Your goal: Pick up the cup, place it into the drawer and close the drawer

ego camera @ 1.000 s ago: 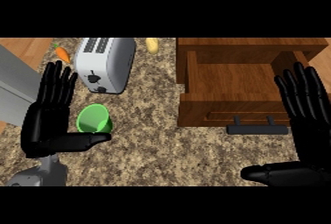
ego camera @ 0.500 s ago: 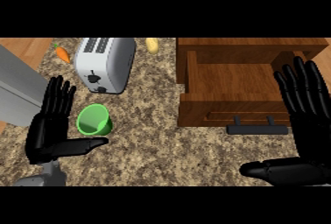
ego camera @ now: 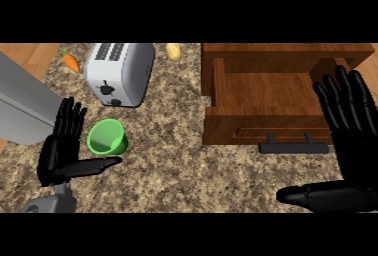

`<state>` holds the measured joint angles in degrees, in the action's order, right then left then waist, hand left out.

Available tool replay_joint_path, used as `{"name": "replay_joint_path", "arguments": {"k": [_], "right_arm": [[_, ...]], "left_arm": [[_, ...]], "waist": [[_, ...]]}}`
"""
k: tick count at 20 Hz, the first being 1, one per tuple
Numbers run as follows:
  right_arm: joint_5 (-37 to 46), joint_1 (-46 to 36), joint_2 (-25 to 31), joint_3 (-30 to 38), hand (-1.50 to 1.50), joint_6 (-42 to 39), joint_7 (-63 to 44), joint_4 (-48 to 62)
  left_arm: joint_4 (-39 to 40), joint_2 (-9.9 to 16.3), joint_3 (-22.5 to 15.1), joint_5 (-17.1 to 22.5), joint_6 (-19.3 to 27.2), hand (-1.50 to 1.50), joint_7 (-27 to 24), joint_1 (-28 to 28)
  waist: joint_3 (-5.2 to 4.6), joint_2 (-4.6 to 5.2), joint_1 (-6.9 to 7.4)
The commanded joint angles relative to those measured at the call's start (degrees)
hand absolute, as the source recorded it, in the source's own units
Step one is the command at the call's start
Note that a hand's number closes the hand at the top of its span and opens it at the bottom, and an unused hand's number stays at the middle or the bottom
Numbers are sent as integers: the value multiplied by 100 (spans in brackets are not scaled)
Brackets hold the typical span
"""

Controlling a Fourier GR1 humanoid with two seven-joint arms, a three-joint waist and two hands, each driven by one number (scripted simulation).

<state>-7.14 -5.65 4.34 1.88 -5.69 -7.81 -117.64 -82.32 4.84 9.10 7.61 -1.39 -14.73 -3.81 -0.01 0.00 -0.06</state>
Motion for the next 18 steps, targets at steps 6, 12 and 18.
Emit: {"name": "replay_joint_path", "arguments": {"k": [6,12,18], "right_arm": [[-80,33,48,69,-150,-101,-4,12],[56,-248,-7,15,-150,11,-34,173],[-224,-303,147,146,-150,-95,-423,-42]], "left_arm": [[1466,328,385,83,-354,-150,-938,-207],[2319,144,253,-34,-199,-150,-1447,-644],[3355,295,481,-31,-365,-150,-2288,-787]], "waist": [[0,0,-1],[0,1,1],[-2,4,-7]]}}
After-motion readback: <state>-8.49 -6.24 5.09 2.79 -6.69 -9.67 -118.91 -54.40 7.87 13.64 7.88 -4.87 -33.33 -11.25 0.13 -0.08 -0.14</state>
